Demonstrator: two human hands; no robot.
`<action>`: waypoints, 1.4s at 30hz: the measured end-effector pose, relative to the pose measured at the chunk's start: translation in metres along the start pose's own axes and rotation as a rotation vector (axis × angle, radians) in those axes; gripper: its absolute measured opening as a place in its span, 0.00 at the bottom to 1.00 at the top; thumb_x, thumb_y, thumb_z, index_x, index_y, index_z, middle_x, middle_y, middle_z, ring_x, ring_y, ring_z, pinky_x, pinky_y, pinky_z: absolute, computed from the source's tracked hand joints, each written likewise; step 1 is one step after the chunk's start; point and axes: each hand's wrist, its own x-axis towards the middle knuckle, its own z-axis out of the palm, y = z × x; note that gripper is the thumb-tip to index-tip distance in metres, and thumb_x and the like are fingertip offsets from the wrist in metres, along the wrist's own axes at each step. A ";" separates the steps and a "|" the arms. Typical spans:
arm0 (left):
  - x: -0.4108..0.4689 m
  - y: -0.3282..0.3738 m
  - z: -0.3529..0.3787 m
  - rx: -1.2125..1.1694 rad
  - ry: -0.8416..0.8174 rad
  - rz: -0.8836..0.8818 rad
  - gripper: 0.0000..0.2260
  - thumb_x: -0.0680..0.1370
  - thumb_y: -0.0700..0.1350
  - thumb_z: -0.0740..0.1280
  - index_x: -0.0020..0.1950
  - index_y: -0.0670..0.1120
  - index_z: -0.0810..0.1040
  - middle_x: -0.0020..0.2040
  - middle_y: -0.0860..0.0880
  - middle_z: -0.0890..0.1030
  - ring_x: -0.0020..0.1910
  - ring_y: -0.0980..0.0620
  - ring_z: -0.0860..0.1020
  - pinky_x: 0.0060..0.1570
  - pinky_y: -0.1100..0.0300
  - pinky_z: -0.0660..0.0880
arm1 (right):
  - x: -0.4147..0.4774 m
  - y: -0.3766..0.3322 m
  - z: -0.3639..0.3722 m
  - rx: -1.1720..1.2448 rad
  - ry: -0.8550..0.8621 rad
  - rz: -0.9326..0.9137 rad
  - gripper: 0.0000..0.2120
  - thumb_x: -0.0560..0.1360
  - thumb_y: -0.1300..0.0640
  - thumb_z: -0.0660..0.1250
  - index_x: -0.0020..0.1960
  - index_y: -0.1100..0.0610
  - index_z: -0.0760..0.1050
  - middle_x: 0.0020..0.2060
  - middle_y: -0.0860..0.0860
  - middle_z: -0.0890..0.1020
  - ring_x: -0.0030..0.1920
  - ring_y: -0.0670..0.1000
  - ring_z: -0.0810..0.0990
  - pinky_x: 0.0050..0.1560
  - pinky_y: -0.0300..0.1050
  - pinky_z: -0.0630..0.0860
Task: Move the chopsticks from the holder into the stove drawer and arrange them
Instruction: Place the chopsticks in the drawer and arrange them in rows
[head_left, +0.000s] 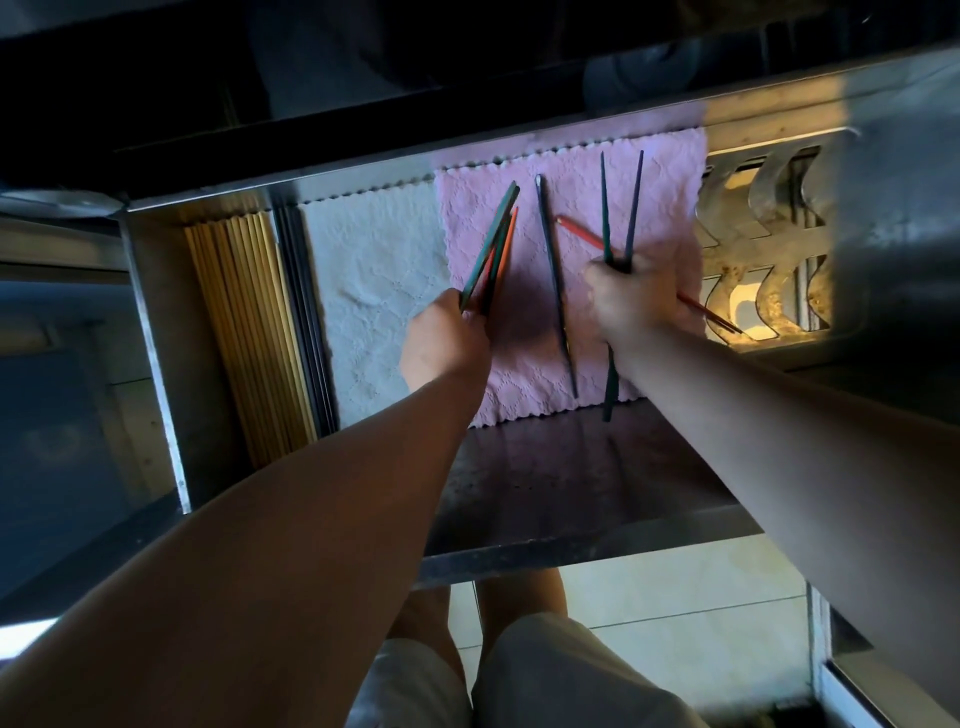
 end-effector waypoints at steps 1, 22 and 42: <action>0.001 0.000 0.000 0.000 -0.002 -0.003 0.08 0.78 0.46 0.64 0.54 0.47 0.79 0.47 0.44 0.81 0.44 0.44 0.75 0.38 0.56 0.66 | 0.002 0.001 -0.001 -0.027 0.007 -0.037 0.05 0.73 0.58 0.68 0.39 0.53 0.75 0.28 0.47 0.74 0.33 0.51 0.76 0.35 0.43 0.71; 0.003 0.001 0.002 -0.058 -0.024 -0.008 0.06 0.78 0.46 0.65 0.51 0.45 0.76 0.40 0.47 0.75 0.40 0.44 0.72 0.38 0.55 0.67 | -0.001 0.007 0.002 -0.134 -0.047 -0.084 0.04 0.73 0.57 0.69 0.46 0.57 0.79 0.37 0.54 0.80 0.38 0.52 0.78 0.41 0.45 0.76; 0.005 0.020 -0.015 -0.048 -0.189 -0.048 0.09 0.71 0.48 0.68 0.42 0.43 0.76 0.33 0.48 0.74 0.32 0.47 0.74 0.27 0.61 0.65 | -0.007 0.002 0.010 -0.479 -0.009 -0.314 0.12 0.72 0.52 0.71 0.47 0.60 0.80 0.40 0.56 0.83 0.41 0.55 0.79 0.38 0.43 0.69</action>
